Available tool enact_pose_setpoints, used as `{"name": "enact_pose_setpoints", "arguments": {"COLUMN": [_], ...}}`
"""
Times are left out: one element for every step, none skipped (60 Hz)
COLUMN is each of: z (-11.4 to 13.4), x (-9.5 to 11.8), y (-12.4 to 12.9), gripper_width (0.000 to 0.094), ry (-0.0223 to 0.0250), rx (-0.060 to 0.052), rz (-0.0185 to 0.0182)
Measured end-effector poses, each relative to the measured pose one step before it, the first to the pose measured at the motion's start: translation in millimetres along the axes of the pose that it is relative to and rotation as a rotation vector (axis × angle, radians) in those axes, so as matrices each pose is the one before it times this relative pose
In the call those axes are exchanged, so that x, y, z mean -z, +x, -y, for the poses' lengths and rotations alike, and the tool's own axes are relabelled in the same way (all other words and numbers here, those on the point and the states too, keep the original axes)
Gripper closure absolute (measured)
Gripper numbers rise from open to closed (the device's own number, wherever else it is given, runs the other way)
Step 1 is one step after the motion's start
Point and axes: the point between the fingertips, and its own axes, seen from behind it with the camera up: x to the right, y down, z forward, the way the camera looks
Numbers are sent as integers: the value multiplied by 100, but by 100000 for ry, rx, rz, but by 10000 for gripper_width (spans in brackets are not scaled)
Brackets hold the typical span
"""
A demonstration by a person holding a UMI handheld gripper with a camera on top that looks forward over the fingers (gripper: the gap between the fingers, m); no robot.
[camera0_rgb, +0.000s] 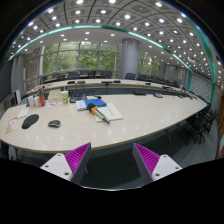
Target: Arrange mouse
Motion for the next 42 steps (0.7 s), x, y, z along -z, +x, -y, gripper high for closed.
{"name": "enact_pose_setpoints", "arguments": {"z": [-102, -125, -138, -243, -274, -258, -360, -334, -159, -86, -62, -10, -25, -37, -18, -104, 36, 86, 164, 206, 463, 149, 228, 236, 223, 214, 239, 247, 353, 151, 224, 256, 291, 292, 260, 220, 383, 76, 137, 143, 126, 81], "x": [-45, 842, -1036, 752, -175, -241, 31, -1431, -280, -236, -231, -316, -361, -417, 106, -639, -379, -467, -469, -483, -426, -549, -527, -567, -577, -589, -638, -687, -862, -717, -710, -766, -758, -793, -804, -821, -958, -780, -810, -841, -869, -890], "y": [-550, 1081, -2292, 912, -767, -811, -1241, -2523, -868, -894, -958, -1038, -1110, -1128, -496, -1236, -967, -948, -913, -870, -1099, -486, -737, -700, -681, -640, -586, -519, -748, -560, -461, -461, -440, -443, -386, -413, -244, -445, -319, -293, -282, -229], "gripper_width": [81, 81, 83, 82, 82, 83, 82, 82, 82, 81, 80, 84, 81, 81, 78, 79, 83, 81, 77, 78, 78, 77, 77, 76, 78, 78, 81, 79, 79, 80, 79, 79, 80, 78, 76, 82, 80, 79, 81, 80, 81, 82], "ry": [-100, -256, -331, -565, -713, -781, -730, -562, -659, -429, -265, -134, -144, -198, -607, -79, -220, -47, 146, 281, 46, 214, 83, -39, -147, -147, -124, -90, -78, 24, 24, 89, 104, 148, 121, -27, -367, -218, -161, -75, -82, -261], "rx": [489, 682, 456, 739, 610, 582, 353, 180, 254, 131, 127, 201, 294, 405, 565, 420, 517, 482, 422, 359, 260, 327, 286, 364, 492, 491, 433, 449, 357, 478, 487, 487, 503, 530, 586, 606, 610, 599, 588, 653, 652, 627], "rz": [426, 783, 93, 858, 613, 637, 681, 165, 572, 596, 747, 984, 1054, 1097, 1029, 678, 956, 824, 841, 833, 824, 982, 827, 868, 902, 839, 697, 512, 378, 312, 433, 477, 445, 421, 405, 424, 486, 229, 266, 268, 181, 130]}}
